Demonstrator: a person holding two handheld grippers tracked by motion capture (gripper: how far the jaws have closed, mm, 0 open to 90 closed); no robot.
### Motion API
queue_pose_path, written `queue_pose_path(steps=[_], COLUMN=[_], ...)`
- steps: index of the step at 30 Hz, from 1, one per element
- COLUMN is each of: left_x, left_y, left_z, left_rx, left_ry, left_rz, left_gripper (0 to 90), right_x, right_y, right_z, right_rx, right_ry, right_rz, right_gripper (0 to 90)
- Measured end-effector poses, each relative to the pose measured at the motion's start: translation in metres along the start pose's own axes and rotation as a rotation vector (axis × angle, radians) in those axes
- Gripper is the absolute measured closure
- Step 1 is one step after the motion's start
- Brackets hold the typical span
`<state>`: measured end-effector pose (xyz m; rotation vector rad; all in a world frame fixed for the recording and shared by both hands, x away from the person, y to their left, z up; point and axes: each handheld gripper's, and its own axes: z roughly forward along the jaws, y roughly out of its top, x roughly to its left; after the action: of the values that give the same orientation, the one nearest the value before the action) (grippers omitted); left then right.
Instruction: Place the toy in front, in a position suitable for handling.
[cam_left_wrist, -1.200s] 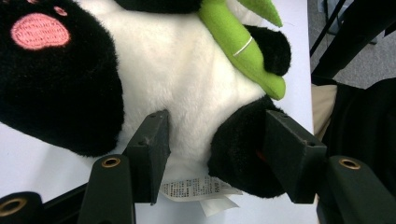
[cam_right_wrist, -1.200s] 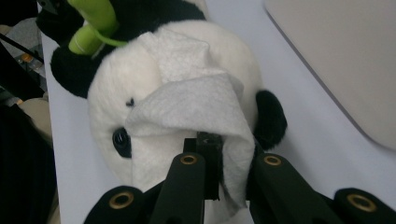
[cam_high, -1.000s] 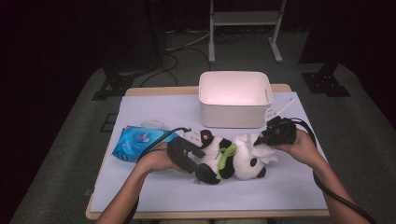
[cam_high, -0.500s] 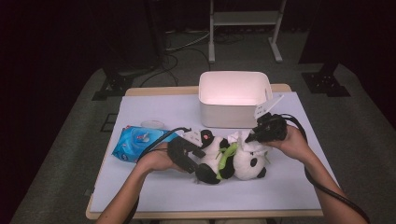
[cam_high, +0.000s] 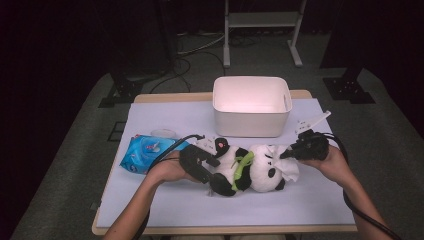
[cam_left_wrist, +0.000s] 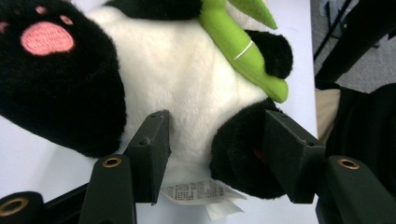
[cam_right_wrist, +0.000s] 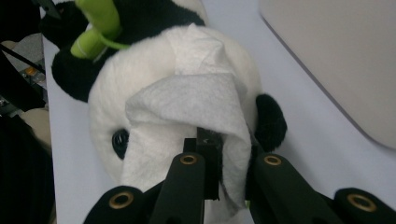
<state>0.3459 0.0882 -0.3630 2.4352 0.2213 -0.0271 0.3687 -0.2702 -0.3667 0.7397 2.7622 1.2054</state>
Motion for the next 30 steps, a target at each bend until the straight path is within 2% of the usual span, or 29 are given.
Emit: queue_pose_path(steps=[9, 13, 23, 30], left_x=[0.005, 0.005, 0.006, 0.004], left_y=[0.004, 0.006, 0.008, 0.010], left_z=[-0.003, -0.003, -0.005, -0.004], left_rx=[-0.022, -0.019, -0.029, -0.022], left_ry=[0.052, 0.066, 0.096, 0.093], left_rz=[-0.013, -0.008, -0.012, -0.001], left_gripper=[40.9, 40.2, 39.8, 38.9], right_x=[0.003, 0.009, 0.028, 0.043], right_y=[-0.028, -0.031, -0.012, 0.008], right_z=[-0.004, -0.004, 0.002, 0.012], right_rx=[-0.014, -0.011, 0.016, 0.049], right_ry=[0.004, 0.006, 0.014, 0.033], right_rz=[0.036, 0.030, -0.043, -0.101], right_gripper=[84.9, 84.9, 84.9, 84.9])
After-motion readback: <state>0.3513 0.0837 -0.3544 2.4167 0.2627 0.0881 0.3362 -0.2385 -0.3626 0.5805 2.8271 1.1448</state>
